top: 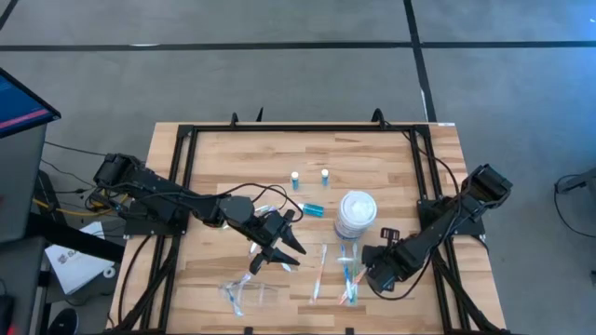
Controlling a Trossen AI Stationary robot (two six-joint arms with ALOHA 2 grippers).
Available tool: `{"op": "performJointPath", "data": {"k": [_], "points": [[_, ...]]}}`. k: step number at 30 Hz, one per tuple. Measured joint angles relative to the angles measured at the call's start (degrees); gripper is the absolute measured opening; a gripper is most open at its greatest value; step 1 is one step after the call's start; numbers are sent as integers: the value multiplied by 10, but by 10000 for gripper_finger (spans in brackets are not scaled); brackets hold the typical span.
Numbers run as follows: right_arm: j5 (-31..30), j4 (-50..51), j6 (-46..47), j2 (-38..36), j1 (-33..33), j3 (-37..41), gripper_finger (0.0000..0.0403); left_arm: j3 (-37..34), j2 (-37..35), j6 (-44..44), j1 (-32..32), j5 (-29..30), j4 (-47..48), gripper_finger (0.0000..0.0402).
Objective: Pick & Place toothbrushing station
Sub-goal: Put the right green toothbrush into the transparent organizer
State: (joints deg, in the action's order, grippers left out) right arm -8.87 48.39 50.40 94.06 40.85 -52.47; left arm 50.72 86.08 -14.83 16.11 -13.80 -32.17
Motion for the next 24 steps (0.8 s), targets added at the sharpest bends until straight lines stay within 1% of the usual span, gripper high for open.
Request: {"op": "performJointPath", "data": {"k": [6,18,24], "points": [[-12,69,0,0,12,-48,0,0,0,0,0,0,0,149],[-78,223,-6,0,19,-186,0,0,0,-6,0,0,0,149],[-127,258,-27,0,30,-247,0,0,0,-21,0,5,-3,149]]}}
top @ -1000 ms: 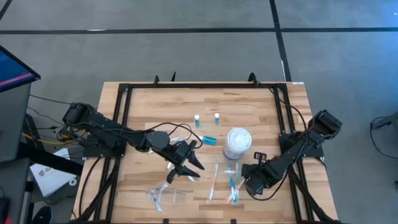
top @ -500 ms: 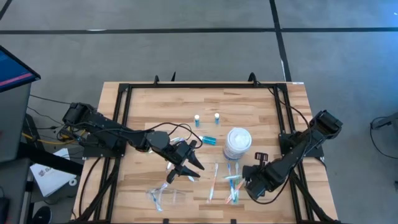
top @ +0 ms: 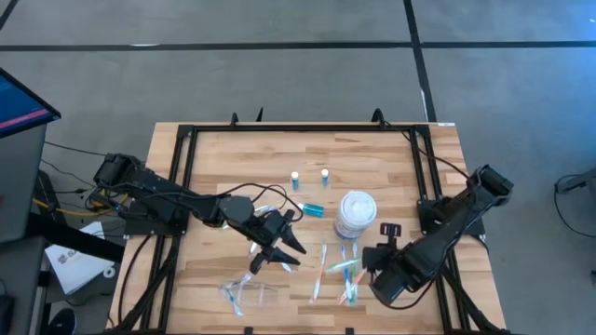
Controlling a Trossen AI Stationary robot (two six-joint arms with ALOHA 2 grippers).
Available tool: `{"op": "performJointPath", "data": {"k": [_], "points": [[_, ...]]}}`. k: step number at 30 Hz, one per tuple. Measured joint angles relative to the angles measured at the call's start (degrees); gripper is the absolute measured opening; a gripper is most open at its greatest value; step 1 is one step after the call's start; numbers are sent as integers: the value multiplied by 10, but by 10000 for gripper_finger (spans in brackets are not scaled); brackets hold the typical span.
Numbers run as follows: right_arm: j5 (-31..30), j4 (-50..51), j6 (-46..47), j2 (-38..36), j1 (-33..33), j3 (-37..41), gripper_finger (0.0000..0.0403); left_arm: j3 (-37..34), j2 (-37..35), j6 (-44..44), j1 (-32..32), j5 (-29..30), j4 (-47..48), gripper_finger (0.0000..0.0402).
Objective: Pick & Place toothbrushing station
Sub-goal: Put the right green toothbrush into the transparent organizer
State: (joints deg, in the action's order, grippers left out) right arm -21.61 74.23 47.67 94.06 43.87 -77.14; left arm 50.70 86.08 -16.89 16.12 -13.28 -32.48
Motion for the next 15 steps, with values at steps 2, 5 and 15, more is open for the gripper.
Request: {"op": "performJointPath", "data": {"k": [2,5,15], "points": [[-18,15,-1,0,4,-19,0,0,0,-1,0,3,-5,149],[-44,34,-9,0,9,-41,0,0,0,-31,-1,8,-14,149],[-100,58,-58,0,2,-78,0,0,0,-161,-25,54,-15,149]]}}
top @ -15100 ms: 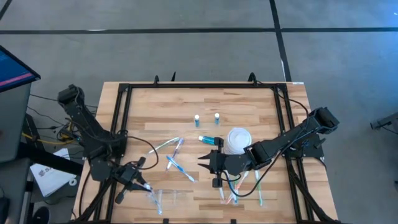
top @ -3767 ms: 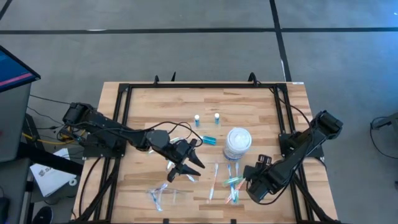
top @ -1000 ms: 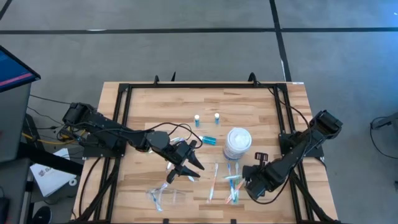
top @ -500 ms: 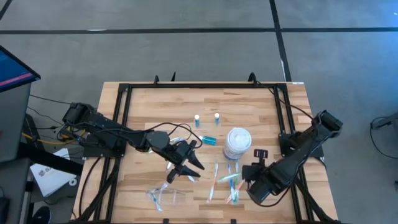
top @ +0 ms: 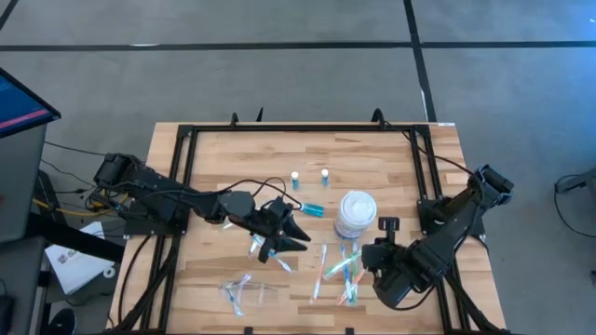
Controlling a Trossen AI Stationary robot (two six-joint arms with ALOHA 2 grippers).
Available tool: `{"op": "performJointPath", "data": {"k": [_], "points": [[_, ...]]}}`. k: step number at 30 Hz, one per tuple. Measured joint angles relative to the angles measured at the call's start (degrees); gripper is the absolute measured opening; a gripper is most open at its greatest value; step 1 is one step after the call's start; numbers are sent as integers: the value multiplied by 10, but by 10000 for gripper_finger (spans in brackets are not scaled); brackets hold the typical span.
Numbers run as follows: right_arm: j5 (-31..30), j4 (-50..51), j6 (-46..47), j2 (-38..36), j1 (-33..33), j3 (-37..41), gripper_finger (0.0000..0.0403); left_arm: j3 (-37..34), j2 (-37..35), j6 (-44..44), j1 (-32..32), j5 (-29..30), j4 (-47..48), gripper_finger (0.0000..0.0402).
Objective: Pick & Place toothbrushing station
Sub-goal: Put the right green toothbrush into the transparent organizer
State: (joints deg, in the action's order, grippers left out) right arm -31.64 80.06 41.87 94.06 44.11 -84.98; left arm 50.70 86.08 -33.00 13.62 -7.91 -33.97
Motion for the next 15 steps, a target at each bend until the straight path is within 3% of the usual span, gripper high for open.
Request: {"op": "performJointPath", "data": {"k": [9,15], "points": [[-46,6,-65,0,-7,-31,0,-1,12,-101,-21,1,1,149],[-73,0,-110,0,-16,-49,0,0,72,-141,-17,1,-84,149]]}}
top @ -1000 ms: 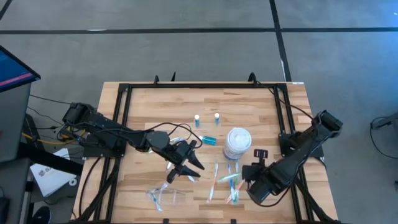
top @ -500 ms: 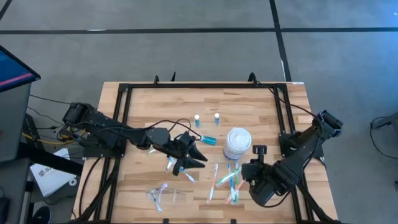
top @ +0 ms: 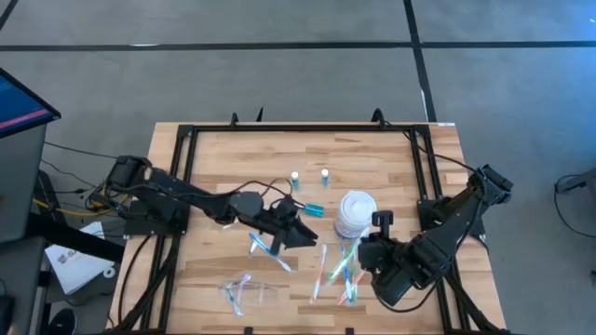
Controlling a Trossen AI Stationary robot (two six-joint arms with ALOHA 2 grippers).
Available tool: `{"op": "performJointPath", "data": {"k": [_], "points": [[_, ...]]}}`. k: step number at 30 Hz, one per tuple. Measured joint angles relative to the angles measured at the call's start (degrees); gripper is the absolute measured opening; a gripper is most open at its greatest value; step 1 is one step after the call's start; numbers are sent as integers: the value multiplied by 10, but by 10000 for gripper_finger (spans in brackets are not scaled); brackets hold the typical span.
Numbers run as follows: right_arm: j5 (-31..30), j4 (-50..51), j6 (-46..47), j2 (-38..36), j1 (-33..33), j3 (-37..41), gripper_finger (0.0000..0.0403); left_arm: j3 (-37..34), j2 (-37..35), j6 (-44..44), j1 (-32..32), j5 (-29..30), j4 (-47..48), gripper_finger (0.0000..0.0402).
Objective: Pick & Place toothbrushing station
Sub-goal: Put the right green toothbrush into the transparent organizer
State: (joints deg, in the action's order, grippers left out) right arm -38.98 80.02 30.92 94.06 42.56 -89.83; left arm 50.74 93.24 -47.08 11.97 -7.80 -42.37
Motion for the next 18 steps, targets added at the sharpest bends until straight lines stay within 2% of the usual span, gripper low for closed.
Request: {"op": "performJointPath", "data": {"k": [4,10,18], "points": [[-1,-8,-25,0,-10,-2,0,22,62,-44,-6,-23,-45,149],[-15,-22,-58,0,-15,-2,0,98,132,-59,-14,-57,-50,149],[-23,-25,-76,0,-14,-2,0,137,145,-55,-27,-83,-52,149]]}}
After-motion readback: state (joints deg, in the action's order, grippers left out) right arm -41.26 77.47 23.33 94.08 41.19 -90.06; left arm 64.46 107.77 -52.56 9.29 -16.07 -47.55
